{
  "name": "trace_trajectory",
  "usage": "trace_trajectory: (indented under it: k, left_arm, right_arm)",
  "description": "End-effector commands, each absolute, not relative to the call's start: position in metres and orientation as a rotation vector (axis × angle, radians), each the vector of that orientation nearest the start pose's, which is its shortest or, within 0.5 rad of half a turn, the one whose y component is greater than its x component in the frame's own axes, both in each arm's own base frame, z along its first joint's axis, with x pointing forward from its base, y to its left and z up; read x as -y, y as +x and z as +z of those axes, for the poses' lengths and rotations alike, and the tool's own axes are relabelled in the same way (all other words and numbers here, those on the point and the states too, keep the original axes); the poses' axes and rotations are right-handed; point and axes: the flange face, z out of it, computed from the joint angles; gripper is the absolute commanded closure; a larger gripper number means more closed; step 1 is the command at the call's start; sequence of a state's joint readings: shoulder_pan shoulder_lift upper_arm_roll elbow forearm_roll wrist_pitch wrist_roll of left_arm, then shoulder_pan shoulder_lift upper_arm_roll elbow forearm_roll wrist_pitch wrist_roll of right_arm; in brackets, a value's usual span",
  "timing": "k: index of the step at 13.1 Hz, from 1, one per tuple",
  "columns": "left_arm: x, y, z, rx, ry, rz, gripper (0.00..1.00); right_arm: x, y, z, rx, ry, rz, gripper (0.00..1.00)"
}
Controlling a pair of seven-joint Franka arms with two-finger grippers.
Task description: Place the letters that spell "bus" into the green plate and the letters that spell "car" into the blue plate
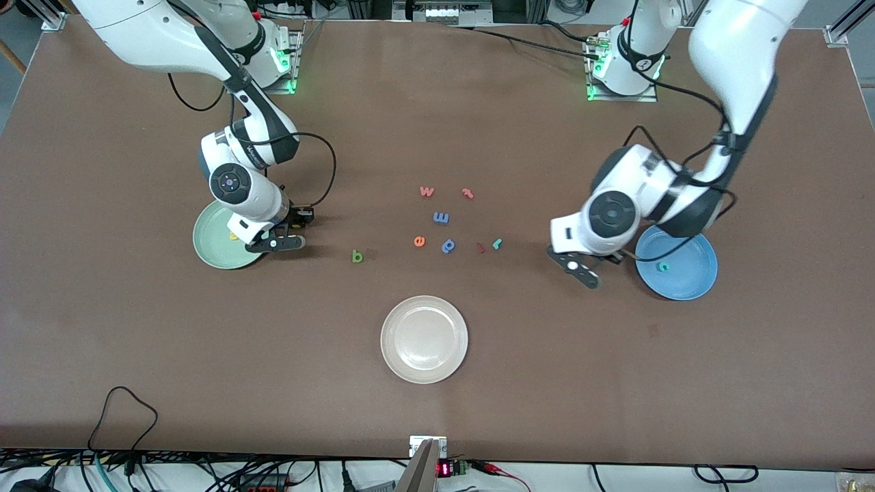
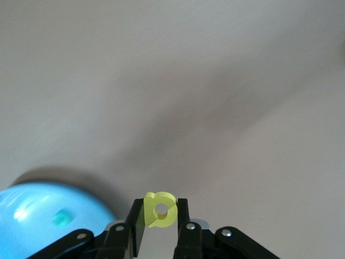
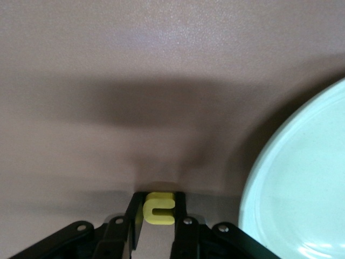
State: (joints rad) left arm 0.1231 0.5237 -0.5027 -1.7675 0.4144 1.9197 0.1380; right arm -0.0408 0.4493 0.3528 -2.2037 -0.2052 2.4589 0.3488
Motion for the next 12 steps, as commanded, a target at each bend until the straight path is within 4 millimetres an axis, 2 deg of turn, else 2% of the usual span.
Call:
trace_trajectory:
  k: [1, 2, 3, 5, 6, 7, 8, 10, 11, 12]
  left_arm:
    - [0.077, 0.618, 0.283, -1.017, -2.801, 0.445, 0.95]
    - [0.054, 0.619, 0.28, -1.02, -2.812, 0.455, 0.95]
    - [0.038, 0.618, 0.276, -0.993, -2.827, 0.472, 0.95]
    - [0.028, 0.61, 0.265, -0.966, -2.838, 0.511, 0.95]
    - [0.028, 0.606, 0.26, -0.962, -2.841, 0.522, 0.95]
    - [0.026, 0.601, 0.25, -0.967, -2.85, 0.509, 0.95]
    - [0.015, 0.593, 0.237, -0.949, -2.871, 0.501, 0.95]
    - [0.012, 0.58, 0.212, -0.959, -2.908, 0.406, 0.92]
    - [0.004, 0.58, 0.21, -0.94, -2.924, 0.379, 0.88]
    - [0.005, 0.581, 0.211, -0.943, -2.923, 0.374, 0.67]
  right_arm:
    - [-0.171, 0.508, 0.177, 0.208, -3.146, 0.237, 1.0]
    - [-0.17, 0.514, 0.186, 0.208, -3.149, 0.211, 1.0]
    - [-0.168, 0.519, 0.204, 0.202, -3.162, 0.183, 1.0]
    - [-0.15, 0.542, 0.254, 0.211, -3.199, 0.164, 1.0]
    - [-0.137, 0.551, 0.27, 0.243, -3.211, 0.191, 1.0]
    - [-0.111, 0.557, 0.277, 0.246, -3.222, 0.213, 1.0]
    - [-0.085, 0.561, 0.277, 0.262, -3.226, 0.221, 1.0]
    - [-0.038, 0.563, 0.263, 0.281, -3.215, 0.269, 1.0]
    - [-0.019, 0.563, 0.252, 0.274, -3.208, 0.302, 0.97]
    - [-0.01, 0.562, 0.244, 0.253, -3.205, 0.323, 0.86]
